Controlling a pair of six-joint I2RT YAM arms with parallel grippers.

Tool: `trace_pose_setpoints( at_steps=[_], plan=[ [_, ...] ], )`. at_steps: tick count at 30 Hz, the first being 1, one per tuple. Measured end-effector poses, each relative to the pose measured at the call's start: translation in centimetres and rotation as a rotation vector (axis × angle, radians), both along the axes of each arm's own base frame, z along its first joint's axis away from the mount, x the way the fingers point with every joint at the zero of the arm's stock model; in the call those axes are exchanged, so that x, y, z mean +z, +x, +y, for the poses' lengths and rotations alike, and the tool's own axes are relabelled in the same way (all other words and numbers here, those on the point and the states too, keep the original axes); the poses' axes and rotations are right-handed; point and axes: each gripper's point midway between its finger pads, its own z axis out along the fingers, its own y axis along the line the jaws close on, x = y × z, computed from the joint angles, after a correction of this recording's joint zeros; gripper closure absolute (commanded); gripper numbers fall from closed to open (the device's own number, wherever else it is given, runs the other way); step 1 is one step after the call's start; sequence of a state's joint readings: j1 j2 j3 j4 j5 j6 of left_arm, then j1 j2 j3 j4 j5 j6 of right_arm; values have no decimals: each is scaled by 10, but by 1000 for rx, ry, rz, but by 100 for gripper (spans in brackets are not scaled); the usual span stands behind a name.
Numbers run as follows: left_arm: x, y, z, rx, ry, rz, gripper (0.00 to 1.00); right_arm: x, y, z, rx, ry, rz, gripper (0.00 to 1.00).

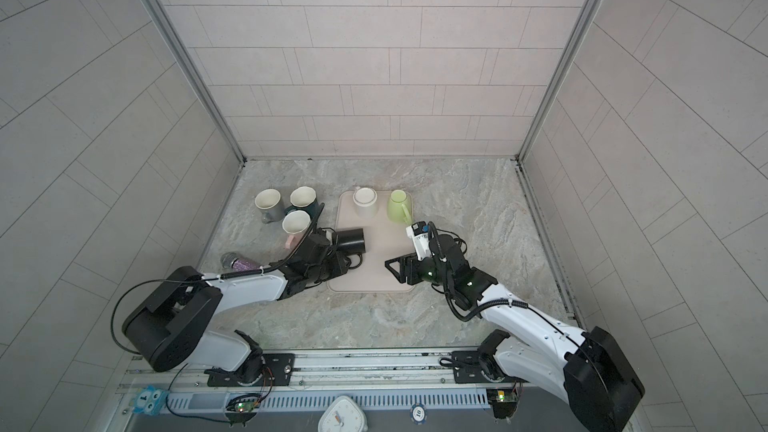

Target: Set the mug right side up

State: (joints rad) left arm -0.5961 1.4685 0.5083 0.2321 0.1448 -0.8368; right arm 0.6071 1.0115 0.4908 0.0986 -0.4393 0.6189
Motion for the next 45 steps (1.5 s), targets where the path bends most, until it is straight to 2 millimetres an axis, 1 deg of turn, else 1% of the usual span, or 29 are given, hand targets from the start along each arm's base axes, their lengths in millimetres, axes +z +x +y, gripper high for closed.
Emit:
trace_pose_setpoints(
  at_steps=[5,8,11,17,20,22,24,34,37,40,45],
  plan=[
    [0,6,-1,7,1,-13,56,0,0,0,0,-1,-2,33],
    [-1,8,-1,10,10,-18,60,0,0,0,0,-1,-2,33],
    [-2,11,0,14,27,-22,67,0,0,0,0,-2,-2,33],
    [-5,18,-1,14,58,-28,72,-1,0,-1,3,-9,-3,33],
    [-5,20,0,13,74,-28,77,-2,-1,-2,2,-14,-1,33],
    [-6,20,1,12,90,-27,79,-3,-1,-2,-1,-18,0,33],
    [-6,21,3,12,110,-27,83,-3,-1,-3,-4,-20,0,33],
    [-6,18,18,-6,222,-27,88,-7,-1,-5,-11,-26,4,32],
    [-5,16,20,-14,237,-24,91,-8,0,-4,-12,-19,5,32],
    [-2,13,22,-20,245,-19,92,-11,-1,-3,-15,-11,18,32],
    [4,9,24,-23,249,-10,96,-16,0,-2,-24,4,33,32]
  ],
)
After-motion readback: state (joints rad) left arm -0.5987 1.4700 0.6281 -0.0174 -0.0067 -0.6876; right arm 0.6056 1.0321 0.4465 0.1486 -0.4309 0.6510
